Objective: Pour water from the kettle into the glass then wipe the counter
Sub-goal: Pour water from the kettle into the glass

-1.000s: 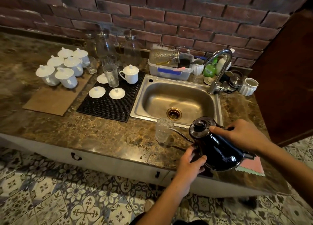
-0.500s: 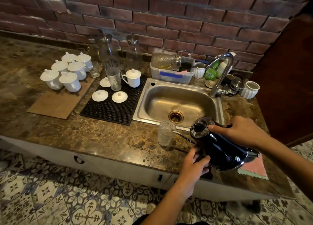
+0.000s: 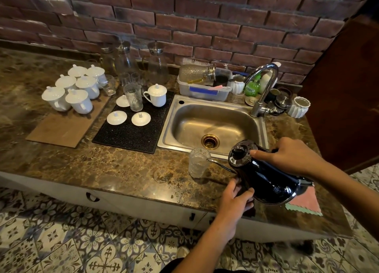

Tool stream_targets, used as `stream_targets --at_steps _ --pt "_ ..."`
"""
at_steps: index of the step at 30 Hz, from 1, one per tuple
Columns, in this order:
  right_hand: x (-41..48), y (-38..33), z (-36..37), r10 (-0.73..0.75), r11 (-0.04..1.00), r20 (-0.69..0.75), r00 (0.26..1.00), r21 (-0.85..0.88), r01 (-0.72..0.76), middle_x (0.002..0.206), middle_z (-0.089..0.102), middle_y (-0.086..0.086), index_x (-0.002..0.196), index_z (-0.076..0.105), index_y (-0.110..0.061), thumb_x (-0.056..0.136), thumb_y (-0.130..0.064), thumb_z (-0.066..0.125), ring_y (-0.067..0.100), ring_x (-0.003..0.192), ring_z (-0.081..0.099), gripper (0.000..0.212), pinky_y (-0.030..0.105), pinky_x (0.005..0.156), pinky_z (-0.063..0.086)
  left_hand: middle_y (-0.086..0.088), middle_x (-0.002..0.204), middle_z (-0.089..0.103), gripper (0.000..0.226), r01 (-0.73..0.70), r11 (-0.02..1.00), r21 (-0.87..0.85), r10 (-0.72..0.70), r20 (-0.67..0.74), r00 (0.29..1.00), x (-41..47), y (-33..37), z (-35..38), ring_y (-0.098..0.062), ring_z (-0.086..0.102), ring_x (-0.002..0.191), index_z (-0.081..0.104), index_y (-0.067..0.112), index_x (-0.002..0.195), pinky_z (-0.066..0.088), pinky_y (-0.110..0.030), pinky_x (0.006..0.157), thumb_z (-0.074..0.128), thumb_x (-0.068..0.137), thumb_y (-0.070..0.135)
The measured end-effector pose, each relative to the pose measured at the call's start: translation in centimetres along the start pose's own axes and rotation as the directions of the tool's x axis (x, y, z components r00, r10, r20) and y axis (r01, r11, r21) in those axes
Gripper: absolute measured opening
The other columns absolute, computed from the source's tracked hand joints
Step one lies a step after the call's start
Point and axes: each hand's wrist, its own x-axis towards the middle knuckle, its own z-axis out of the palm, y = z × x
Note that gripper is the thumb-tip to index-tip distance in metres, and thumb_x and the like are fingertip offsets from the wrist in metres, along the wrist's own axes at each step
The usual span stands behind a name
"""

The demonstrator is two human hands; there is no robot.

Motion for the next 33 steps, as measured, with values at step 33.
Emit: stream_targets --at_steps 33 --pt "0.7 -1.3 -1.9 -0.077 0.991 -0.016 0.997 -0.110 0.075 0.045 0.040 -0.001 0.052 0.051 -0.014 0.077 -0.081 0.053 0.015 0.041 0.037 0.072 0.026 0.046 0.027 -0.004 0.144 0.046 0.066 -0.025 0.995 -0.093 0.026 0.011 1.000 0.4 0.7 1.1 -0.023 0.066 0.117 0.028 0.022 0.154 0.055 -0.037 0.100 0.061 0.097 0.014"
